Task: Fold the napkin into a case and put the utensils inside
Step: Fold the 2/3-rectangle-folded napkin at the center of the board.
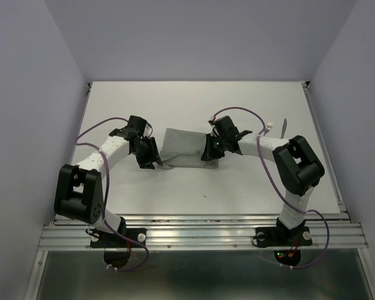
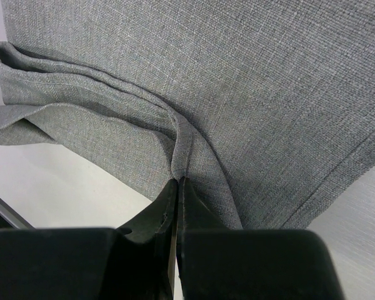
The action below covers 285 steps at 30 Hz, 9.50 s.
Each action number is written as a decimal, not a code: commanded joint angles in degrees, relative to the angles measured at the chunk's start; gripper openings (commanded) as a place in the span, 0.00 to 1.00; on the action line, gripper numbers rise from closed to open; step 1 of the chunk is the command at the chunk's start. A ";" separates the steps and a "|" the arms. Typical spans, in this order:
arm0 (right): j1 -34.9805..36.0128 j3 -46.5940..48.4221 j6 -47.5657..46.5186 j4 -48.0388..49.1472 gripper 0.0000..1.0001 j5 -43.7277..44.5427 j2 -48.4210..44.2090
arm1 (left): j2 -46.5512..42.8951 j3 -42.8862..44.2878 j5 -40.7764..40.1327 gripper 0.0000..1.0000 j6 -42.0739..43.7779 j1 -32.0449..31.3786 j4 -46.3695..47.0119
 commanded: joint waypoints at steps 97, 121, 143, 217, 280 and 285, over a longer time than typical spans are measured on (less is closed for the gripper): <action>14.48 4.50 -15.31 -8.04 0.45 39.79 -4.11 | 21.95 21.80 1.15 0.00 -6.38 -1.98 1.77; 5.52 -5.95 -5.73 -1.36 0.01 24.50 -12.54 | 24.49 27.86 0.71 0.00 -6.38 -3.12 -0.69; 3.94 -8.24 -4.49 0.75 0.37 27.57 -11.40 | 30.91 34.72 -6.40 0.10 -4.19 -3.56 -3.15; 4.46 -6.31 0.87 -0.83 0.10 23.18 -4.28 | 20.89 24.70 -27.15 0.40 -7.17 -12.71 -1.48; 4.46 -2.01 -0.19 -1.89 0.32 26.09 -10.70 | 39.79 45.18 -28.03 0.10 -0.76 -12.71 -5.44; 4.46 2.56 0.51 -1.19 0.28 23.36 -4.99 | 39.44 44.21 -27.94 0.10 -0.84 -12.71 -5.08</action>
